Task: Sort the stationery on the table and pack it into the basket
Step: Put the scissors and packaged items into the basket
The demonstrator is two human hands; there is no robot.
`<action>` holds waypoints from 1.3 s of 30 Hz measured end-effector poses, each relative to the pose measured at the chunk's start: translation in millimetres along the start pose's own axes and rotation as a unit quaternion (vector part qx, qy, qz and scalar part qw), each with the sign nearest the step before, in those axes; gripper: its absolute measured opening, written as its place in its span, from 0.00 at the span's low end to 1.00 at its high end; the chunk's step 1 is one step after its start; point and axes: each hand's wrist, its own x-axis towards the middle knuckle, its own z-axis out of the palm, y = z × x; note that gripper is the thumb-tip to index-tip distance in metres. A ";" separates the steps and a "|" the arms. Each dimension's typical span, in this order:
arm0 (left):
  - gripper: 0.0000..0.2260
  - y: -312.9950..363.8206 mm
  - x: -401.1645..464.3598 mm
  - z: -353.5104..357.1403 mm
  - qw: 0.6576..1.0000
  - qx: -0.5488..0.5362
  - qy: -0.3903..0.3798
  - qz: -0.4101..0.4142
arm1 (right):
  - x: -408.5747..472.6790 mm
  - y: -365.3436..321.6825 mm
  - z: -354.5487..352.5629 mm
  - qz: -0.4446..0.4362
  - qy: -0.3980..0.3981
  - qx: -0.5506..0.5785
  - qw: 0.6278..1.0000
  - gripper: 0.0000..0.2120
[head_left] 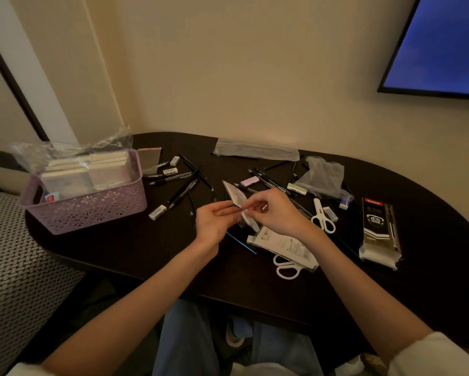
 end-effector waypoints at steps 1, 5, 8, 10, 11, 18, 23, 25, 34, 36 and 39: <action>0.19 0.3 0.4 -0.2 1.000 -0.007 -0.001 -0.005 | -0.2 -2.2 1.0 -0.007 -0.007 0.005 1.000 0.08; 0.17 4.2 0.9 0.1 1.000 -0.018 -0.005 -0.015 | -1.6 -7.4 7.3 -0.018 -0.036 0.009 0.999 0.11; 0.17 8.1 2.0 -1.7 0.999 -0.031 -0.010 -0.021 | 0.3 0.3 9.4 0.012 0.030 0.016 0.999 0.11; 0.16 10.6 2.7 -3.8 0.999 -0.042 -0.006 -0.031 | 0.5 10.0 6.5 0.067 0.042 -0.002 0.997 0.13; 0.16 11.5 3.3 -4.7 0.998 -0.045 -0.008 -0.034 | -0.4 14.7 5.2 0.093 0.011 -0.020 0.995 0.17; 0.14 16.5 5.0 -4.7 0.998 -0.034 -0.027 -0.035 | -6.1 29.9 19.9 0.115 -0.069 -0.016 0.991 0.47; 0.15 29.2 10.3 -7.4 0.999 0.010 -0.048 0.019 | 15.9 33.8 11.8 0.025 -0.004 -0.072 0.997 0.50; 0.15 37.7 14.3 -8.4 0.997 0.023 -0.058 0.043 | 28.2 34.0 9.1 0.000 -0.016 -0.107 0.994 0.44; 0.11 81.8 36.9 -15.2 0.976 0.102 -0.078 0.174 | 66.8 34.6 -14.2 -0.078 0.004 -0.045 0.996 0.09; 0.13 90.1 39.4 -19.7 0.969 0.118 -0.088 0.199 | 65.8 27.8 -20.1 -0.064 0.000 0.019 0.998 0.07; 0.13 102.7 42.8 -28.7 0.964 0.133 -0.108 0.205 | 64.9 19.1 -26.4 -0.039 -0.015 0.092 0.995 0.06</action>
